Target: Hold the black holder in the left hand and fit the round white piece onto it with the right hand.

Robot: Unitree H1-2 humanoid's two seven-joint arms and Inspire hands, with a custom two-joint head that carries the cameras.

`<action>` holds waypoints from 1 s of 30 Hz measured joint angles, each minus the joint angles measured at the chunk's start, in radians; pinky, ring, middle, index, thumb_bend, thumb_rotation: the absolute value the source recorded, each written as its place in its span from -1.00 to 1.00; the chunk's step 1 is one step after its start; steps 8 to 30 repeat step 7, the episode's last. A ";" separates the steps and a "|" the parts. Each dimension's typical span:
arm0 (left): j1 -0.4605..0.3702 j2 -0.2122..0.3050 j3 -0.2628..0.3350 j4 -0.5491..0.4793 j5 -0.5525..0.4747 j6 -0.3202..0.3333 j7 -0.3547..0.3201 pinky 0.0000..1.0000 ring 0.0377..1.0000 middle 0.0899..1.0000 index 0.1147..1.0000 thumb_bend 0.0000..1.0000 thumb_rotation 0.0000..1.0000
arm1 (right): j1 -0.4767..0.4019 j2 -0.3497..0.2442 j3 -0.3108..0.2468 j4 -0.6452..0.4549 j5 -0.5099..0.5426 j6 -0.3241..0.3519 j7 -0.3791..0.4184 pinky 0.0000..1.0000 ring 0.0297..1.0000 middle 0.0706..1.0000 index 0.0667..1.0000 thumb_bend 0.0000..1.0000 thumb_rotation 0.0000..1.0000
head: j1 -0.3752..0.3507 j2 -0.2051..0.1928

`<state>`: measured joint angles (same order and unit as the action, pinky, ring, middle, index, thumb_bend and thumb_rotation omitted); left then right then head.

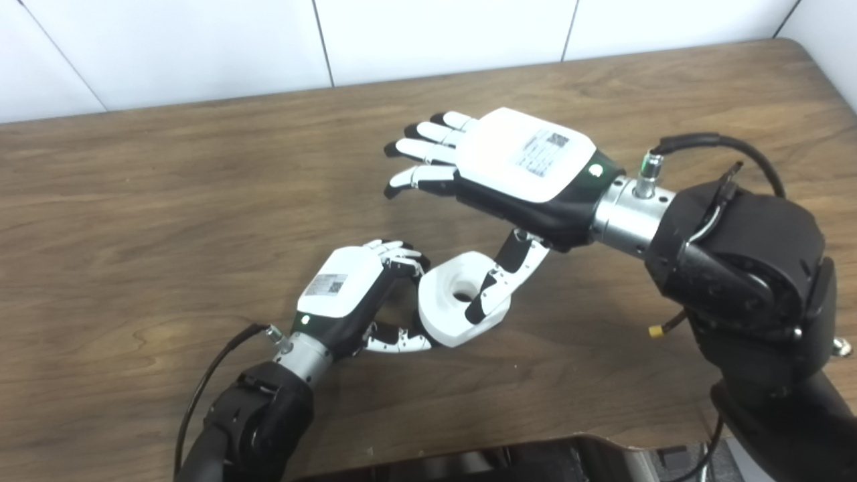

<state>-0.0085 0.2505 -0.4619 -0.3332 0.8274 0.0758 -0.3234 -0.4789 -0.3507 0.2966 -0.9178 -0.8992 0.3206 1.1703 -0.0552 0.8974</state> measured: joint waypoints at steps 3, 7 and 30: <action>0.000 0.000 0.002 -0.001 -0.002 0.000 0.000 0.72 0.66 0.49 -0.15 0.04 -0.86 | -0.001 -0.001 0.002 0.000 -0.003 0.010 0.000 1.00 0.97 0.94 0.73 1.00 -0.15 | 0.002 0.002; -0.001 0.000 0.005 -0.002 -0.002 0.000 0.000 0.70 0.65 0.50 0.05 0.39 -0.73 | -0.001 -0.001 0.008 0.000 -0.006 0.010 0.000 1.00 0.98 0.95 0.76 1.00 -0.12 | 0.002 0.000; -0.001 0.000 0.005 -0.002 -0.002 0.000 0.000 0.70 0.65 0.50 0.05 0.39 -0.73 | -0.001 -0.001 0.008 0.000 -0.006 0.010 0.000 1.00 0.98 0.95 0.76 1.00 -0.12 | 0.002 0.000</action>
